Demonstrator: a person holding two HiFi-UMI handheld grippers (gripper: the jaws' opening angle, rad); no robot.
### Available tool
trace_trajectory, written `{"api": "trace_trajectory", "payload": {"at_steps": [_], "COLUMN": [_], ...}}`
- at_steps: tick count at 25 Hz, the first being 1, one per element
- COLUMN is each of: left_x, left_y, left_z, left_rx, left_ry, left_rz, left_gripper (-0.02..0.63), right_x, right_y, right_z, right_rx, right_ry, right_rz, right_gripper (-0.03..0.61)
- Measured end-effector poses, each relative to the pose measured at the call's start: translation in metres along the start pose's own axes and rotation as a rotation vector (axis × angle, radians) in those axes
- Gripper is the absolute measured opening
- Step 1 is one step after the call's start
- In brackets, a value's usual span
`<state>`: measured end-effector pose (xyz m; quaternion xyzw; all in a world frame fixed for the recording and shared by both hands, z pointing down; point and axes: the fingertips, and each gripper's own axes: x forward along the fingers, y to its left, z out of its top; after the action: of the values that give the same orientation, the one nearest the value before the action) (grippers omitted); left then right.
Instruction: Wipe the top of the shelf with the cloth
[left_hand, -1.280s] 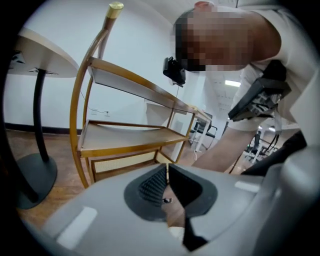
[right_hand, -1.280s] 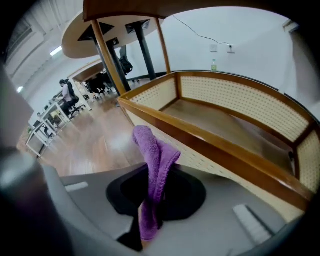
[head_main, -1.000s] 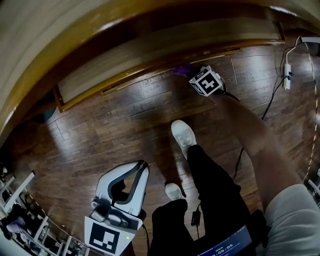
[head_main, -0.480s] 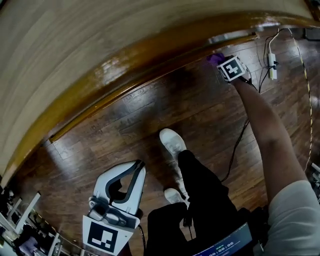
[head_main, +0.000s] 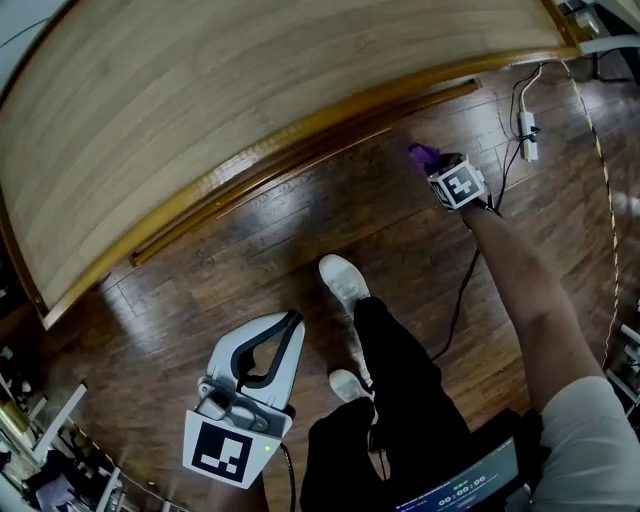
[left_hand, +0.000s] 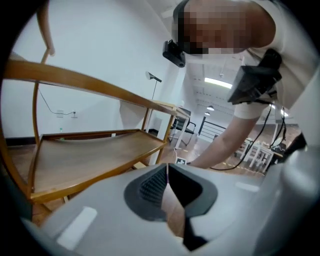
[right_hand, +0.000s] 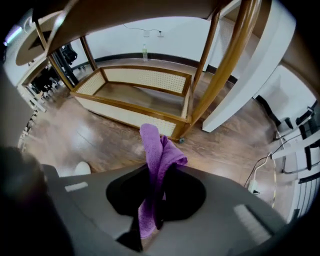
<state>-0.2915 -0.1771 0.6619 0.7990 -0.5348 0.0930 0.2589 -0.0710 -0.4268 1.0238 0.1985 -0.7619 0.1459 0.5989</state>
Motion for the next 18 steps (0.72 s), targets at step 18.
{"api": "trace_trajectory", "payload": {"at_steps": [18], "left_x": [-0.243], "left_y": [-0.181], "left_z": [0.059], "left_rx": [0.085], "left_ry": [-0.131], "left_rz": [0.063], "left_gripper": [0.023], "right_x": [-0.381], "right_y": [0.229], "right_z": [-0.097], "right_rx": [0.25], "right_ry": [-0.452], "right_rz": [0.232], "right_gripper": [0.051]}}
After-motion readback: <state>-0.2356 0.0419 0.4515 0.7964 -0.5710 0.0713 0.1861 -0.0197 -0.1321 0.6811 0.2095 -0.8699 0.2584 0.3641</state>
